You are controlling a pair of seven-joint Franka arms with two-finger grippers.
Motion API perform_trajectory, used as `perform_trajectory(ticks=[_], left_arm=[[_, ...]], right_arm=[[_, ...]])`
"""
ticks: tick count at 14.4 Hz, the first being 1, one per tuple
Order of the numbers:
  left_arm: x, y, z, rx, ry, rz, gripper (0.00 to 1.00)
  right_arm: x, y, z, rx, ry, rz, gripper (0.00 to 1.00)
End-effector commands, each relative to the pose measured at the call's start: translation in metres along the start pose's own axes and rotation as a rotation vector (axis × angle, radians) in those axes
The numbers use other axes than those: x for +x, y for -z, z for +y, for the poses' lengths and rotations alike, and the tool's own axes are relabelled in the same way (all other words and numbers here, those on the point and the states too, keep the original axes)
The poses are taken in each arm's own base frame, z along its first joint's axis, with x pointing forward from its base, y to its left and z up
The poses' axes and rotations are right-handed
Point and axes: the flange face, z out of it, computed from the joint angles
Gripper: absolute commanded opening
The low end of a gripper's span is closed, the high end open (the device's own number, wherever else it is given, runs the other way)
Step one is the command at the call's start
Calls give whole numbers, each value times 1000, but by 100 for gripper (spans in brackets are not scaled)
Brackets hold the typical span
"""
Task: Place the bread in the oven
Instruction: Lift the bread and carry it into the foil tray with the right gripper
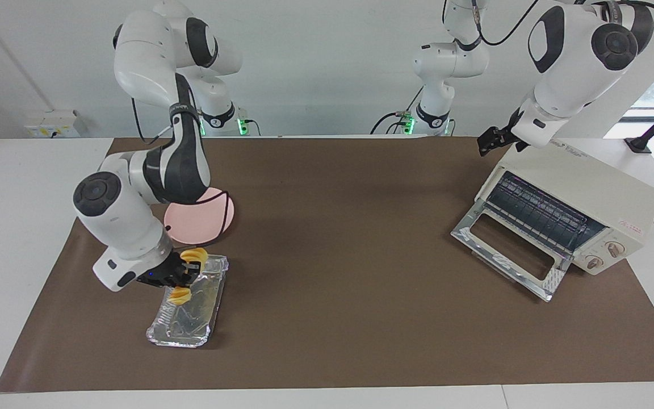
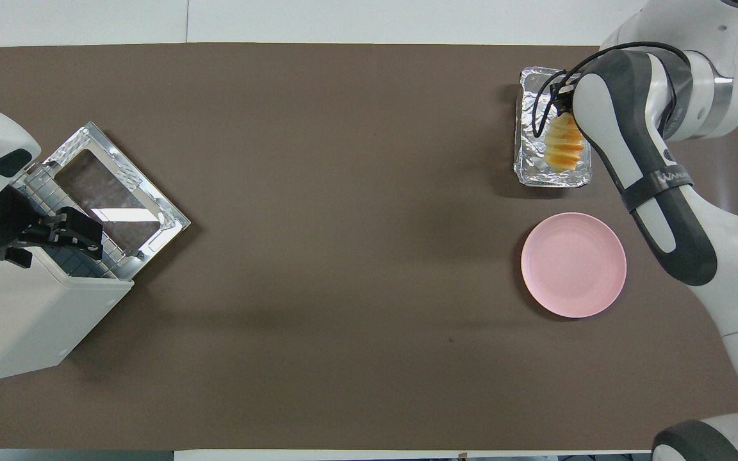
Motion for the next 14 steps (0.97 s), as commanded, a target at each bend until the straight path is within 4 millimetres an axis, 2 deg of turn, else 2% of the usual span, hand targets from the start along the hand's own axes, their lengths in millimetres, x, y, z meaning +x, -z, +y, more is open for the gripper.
perform_trajectory(ticks=[1, 4, 9, 10, 12, 14], left_arm=[[-5, 3, -2, -1, 3, 19, 100], [-5, 3, -2, -1, 3, 19, 100], [-5, 3, -2, -1, 3, 19, 100], [-5, 3, -2, -2, 5, 19, 100], [-5, 3, -2, -2, 5, 19, 100], [-5, 3, -2, -2, 5, 19, 100]], right_arm=[[12, -21, 4, 22, -53, 13, 0], [16, -46, 7, 22, -70, 13, 0], [13, -65, 10, 26, -97, 55, 0], [11, -68, 12, 27, -99, 47, 29], [11, -68, 12, 24, -96, 46, 100], [10, -58, 14, 22, -100, 46, 100]])
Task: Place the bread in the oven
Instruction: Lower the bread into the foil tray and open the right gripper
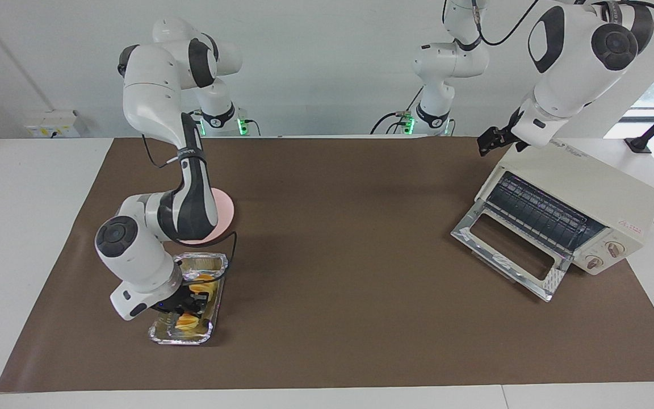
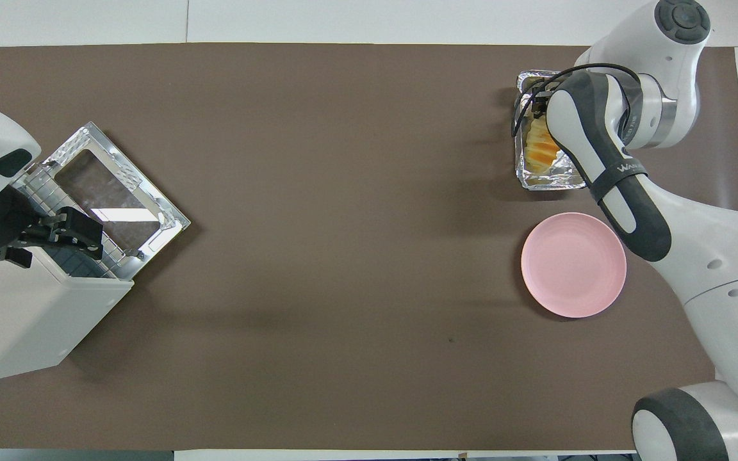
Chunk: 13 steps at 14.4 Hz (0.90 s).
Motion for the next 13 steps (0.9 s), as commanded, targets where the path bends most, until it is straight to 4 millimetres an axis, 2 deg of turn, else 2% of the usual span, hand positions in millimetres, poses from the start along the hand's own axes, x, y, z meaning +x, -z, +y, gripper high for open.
perform_trajectory(ticks=[1, 4, 7, 9, 11, 13], left_arm=[[-5, 3, -2, -1, 3, 19, 100], [-5, 3, -2, -1, 3, 19, 100], [-5, 3, -2, -1, 5, 19, 100], [-5, 3, -2, -1, 3, 19, 100], [-5, 3, -2, -1, 3, 19, 100], [-5, 3, -2, -1, 3, 19, 100]], right_arm=[[-2, 16, 4, 9, -19, 9, 100], [-3, 33, 4, -2, -6, 2, 100], [-7, 37, 12, -28, 53, -27, 100], [-4, 40, 37, -40, 96, -11, 100], [-3, 41, 50, -52, 130, -7, 100], [-6, 28, 59, -60, 151, -2, 100]])
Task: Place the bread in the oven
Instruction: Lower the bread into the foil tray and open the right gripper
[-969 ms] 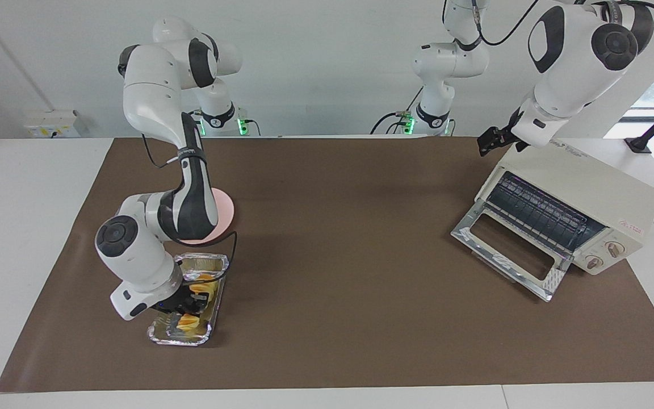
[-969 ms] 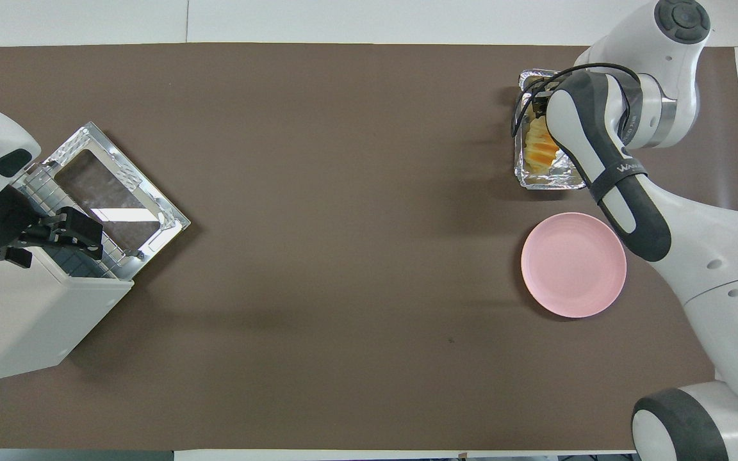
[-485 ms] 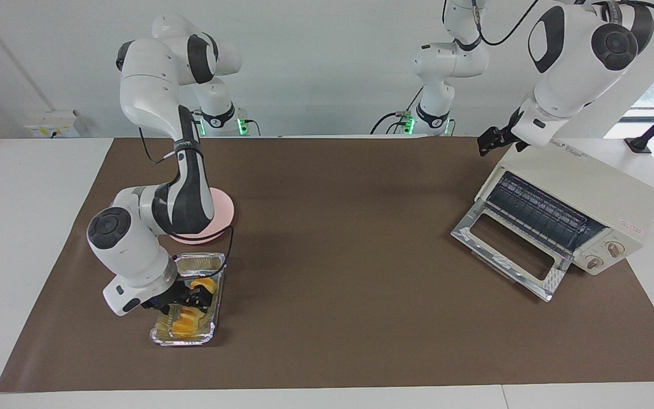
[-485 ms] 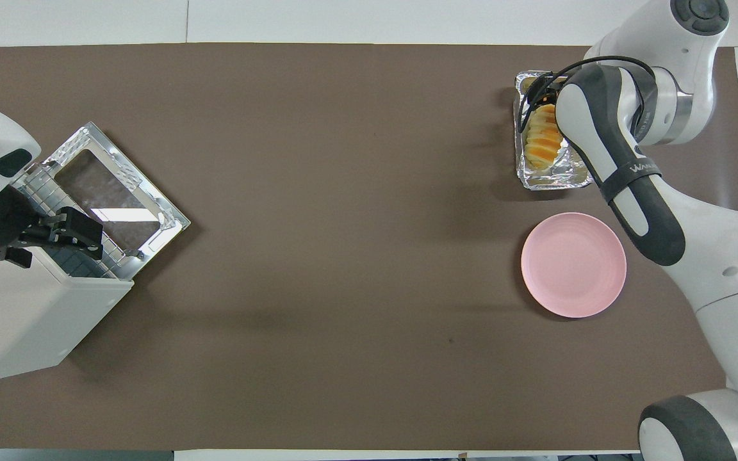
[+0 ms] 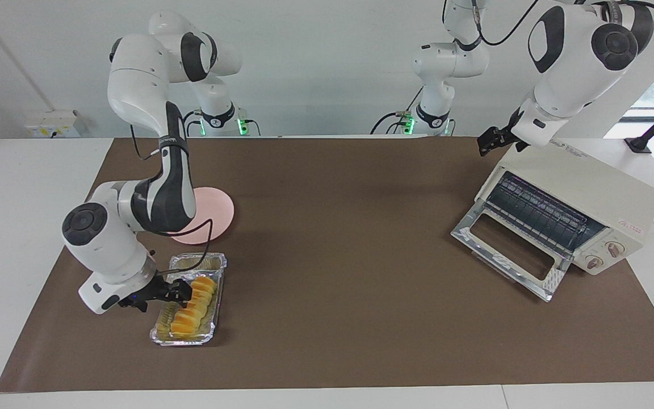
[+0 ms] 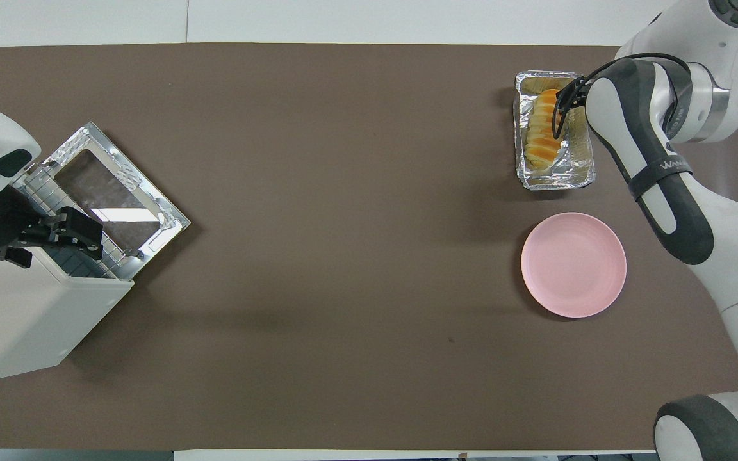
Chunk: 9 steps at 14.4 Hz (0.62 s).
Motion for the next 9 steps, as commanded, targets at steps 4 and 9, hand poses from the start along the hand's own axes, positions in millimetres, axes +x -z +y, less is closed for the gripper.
perform_trajectory(ticks=[4, 9], left_arm=[[-5, 3, -2, -1, 3, 19, 100], [-5, 3, -2, -1, 3, 19, 100]], right_arm=[[-26, -37, 7, -13, 34, 45, 90], [-31, -39, 4, -5, 35, 48, 0]])
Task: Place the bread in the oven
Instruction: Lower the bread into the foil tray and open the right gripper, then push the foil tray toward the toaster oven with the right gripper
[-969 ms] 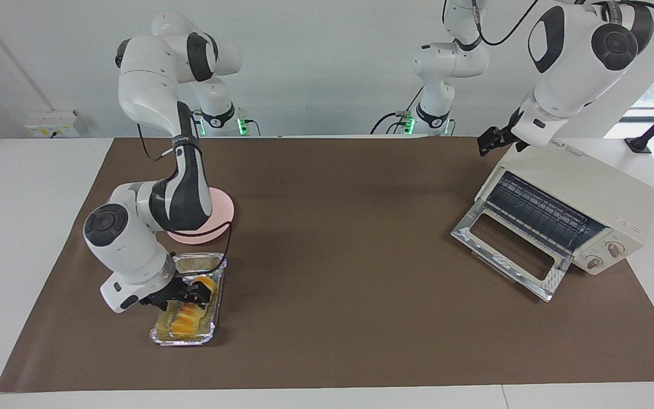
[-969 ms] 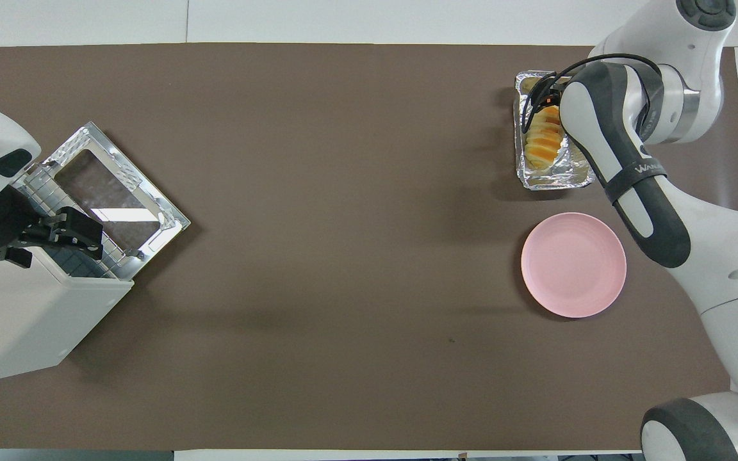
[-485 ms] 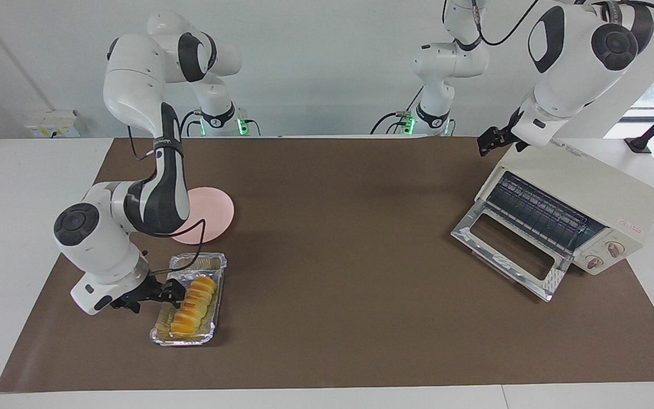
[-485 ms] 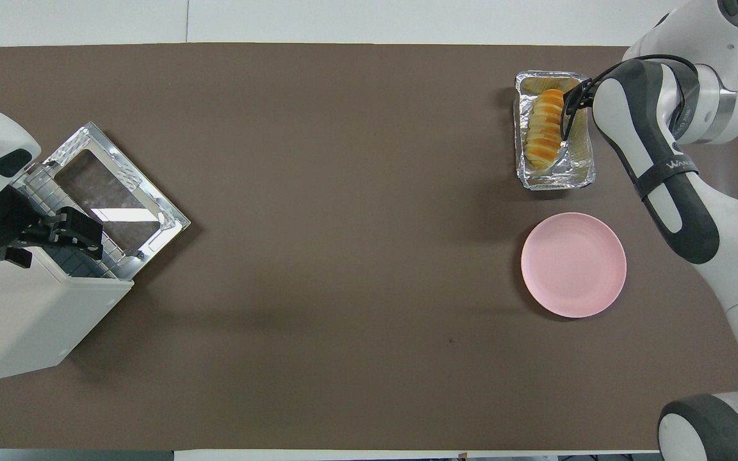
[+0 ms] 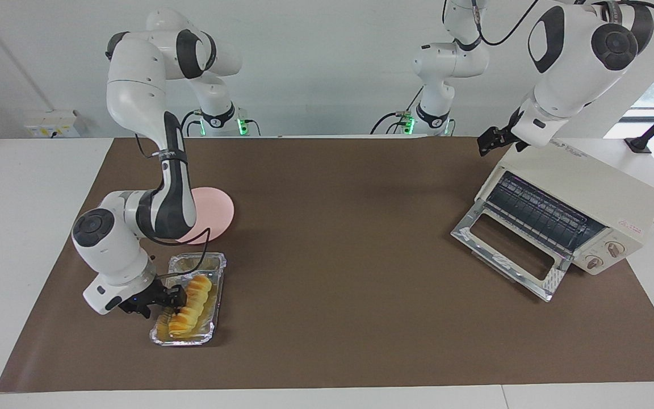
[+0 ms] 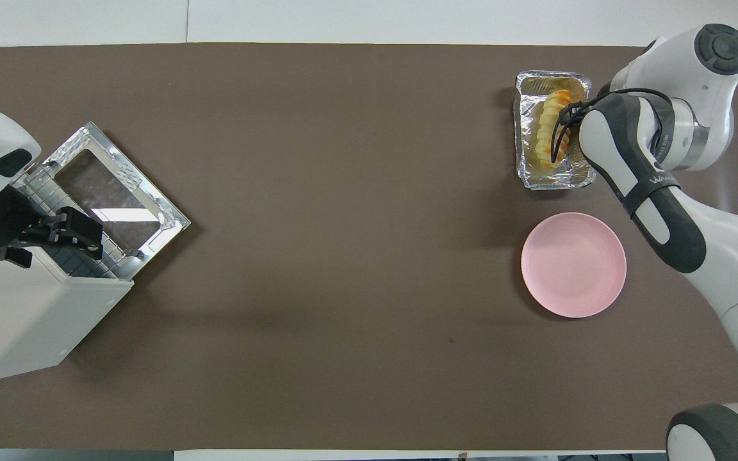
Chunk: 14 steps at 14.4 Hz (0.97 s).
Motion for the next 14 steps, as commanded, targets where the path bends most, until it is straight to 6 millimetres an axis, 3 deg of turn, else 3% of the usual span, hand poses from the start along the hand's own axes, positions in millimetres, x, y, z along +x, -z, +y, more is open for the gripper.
perform_trajectory(ticks=[1, 9, 14], left_arm=[[-5, 3, -2, -1, 3, 19, 100], [-5, 3, -2, -1, 5, 19, 100], [-5, 3, -2, -1, 3, 19, 100]], right_arm=[[-10, 4, -3, 7, 23, -10, 0], [-10, 5, -5, 13, 25, -14, 0], [3, 56, -27, 33, -3, -119, 0]])
